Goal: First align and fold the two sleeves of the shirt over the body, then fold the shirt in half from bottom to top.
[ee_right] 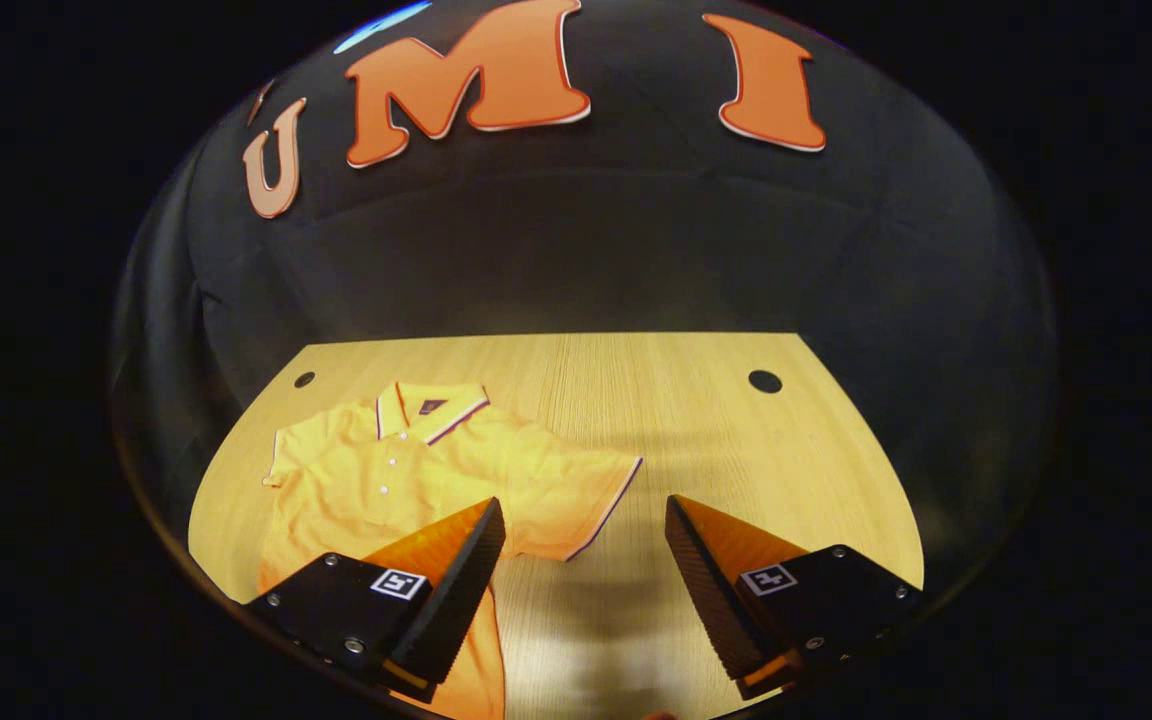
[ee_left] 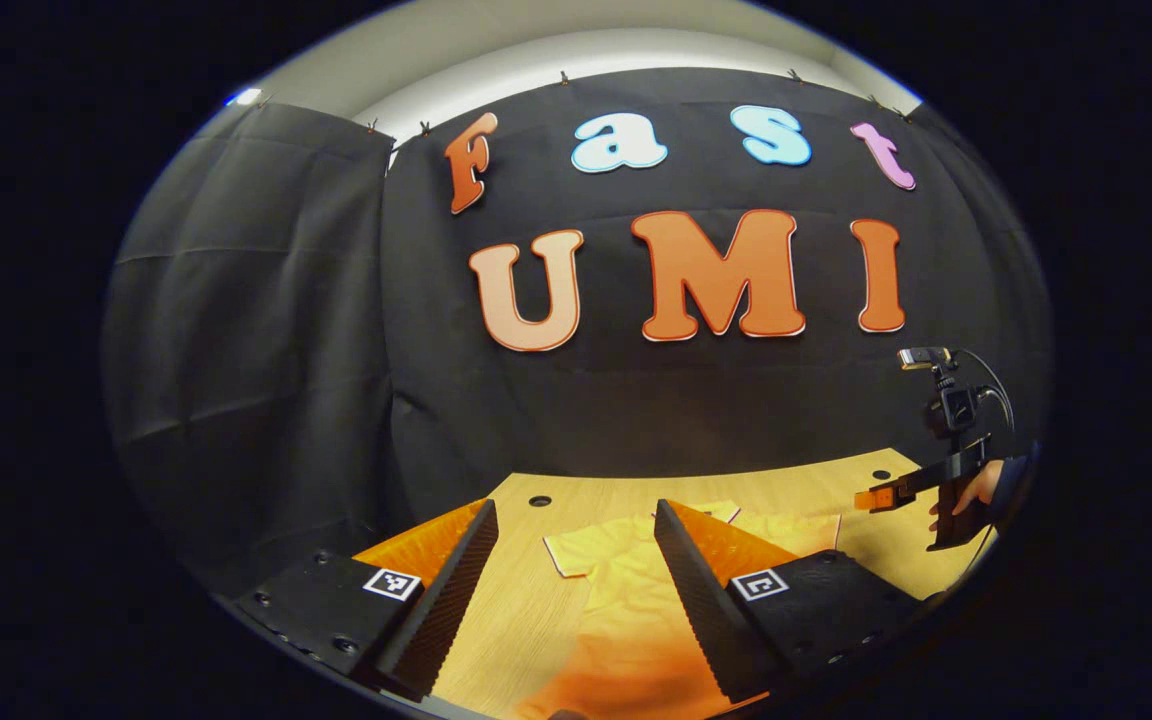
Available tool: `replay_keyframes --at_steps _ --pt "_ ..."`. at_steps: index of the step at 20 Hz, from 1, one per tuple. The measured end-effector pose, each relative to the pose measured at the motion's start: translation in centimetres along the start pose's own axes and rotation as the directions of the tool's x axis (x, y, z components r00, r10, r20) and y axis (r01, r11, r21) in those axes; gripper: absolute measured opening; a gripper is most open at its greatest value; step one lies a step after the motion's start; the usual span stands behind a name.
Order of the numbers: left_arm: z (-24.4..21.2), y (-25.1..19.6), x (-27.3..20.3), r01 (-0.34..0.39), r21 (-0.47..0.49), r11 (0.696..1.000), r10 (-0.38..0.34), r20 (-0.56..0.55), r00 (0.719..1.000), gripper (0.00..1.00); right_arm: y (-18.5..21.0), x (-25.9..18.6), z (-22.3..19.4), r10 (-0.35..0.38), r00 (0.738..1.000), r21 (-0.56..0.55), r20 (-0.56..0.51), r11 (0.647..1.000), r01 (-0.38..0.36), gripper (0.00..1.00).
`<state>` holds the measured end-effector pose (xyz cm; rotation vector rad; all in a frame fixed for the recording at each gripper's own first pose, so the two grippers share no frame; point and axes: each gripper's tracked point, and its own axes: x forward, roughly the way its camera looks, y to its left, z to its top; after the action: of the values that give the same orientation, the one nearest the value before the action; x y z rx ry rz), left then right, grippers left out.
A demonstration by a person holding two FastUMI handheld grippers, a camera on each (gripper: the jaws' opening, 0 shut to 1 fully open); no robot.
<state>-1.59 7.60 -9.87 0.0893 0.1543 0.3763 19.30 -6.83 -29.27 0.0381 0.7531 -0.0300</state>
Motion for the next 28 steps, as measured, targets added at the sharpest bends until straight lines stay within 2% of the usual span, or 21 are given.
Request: replay_keyframes --at_steps 5,10,11,12,17,19,20,24,25,26,28 --pt "-2.3 0.2 0.8 -0.058 0.001 0.998 0.058 -0.078 0.995 0.97 -0.5 5.4 -1.2 0.008 0.986 0.011 -0.166 1.000 -0.006 0.89" --pt "-4.2 0.3 1.3 -0.104 0.001 0.995 0.103 -0.146 0.984 0.97 -0.8 9.6 -2.7 0.014 0.947 0.014 -0.321 1.000 -0.010 0.81" --pt "-4.4 0.3 1.3 -0.112 0.002 0.994 0.111 -0.157 0.981 0.97 -1.0 10.3 -3.1 0.005 0.934 0.009 -0.357 1.000 -0.001 0.74" --pt "-4.6 0.2 1.3 -0.118 0.002 0.993 0.117 -0.168 0.979 0.97 -1.1 11.1 -3.5 0.002 0.921 0.005 -0.391 1.000 0.000 0.79" --pt "-6.3 0.4 1.0 -0.160 0.001 0.987 0.156 -0.229 0.961 0.97 -1.2 13.3 -5.4 -0.011 0.860 0.014 -0.510 1.000 0.021 0.78" --pt "-6.0 0.5 0.9 -0.176 -0.005 0.984 0.170 -0.222 0.960 0.97 -1.6 13.6 -5.7 -0.042 0.846 -0.028 -0.531 0.999 0.032 0.78" --pt "-5.6 0.5 1.0 -0.183 -0.001 0.983 0.179 -0.213 0.961 0.97 -1.7 14.1 -5.5 -0.052 0.850 -0.038 -0.524 0.999 0.038 0.78" --pt "-5.3 -0.1 1.1 -0.174 0.014 0.985 0.173 -0.205 0.963 0.97 -1.1 14.5 -5.0 -0.052 0.835 -0.024 -0.547 0.999 0.047 0.48" --pt "-5.1 -0.5 1.3 -0.170 0.018 0.985 0.170 -0.203 0.964 0.97 -1.0 14.8 -4.8 -0.042 0.836 -0.003 -0.548 0.999 0.048 0.35" --pt "-4.9 -0.9 1.7 -0.167 0.022 0.986 0.168 -0.198 0.966 0.97 -0.6 14.8 -4.7 -0.016 0.831 0.017 -0.556 0.999 0.031 0.24" --pt "-4.6 -1.4 2.5 -0.156 0.028 0.987 0.159 -0.195 0.968 0.99 0.9 14.7 -3.9 0.092 0.825 0.135 -0.558 0.991 -0.019 0.06"
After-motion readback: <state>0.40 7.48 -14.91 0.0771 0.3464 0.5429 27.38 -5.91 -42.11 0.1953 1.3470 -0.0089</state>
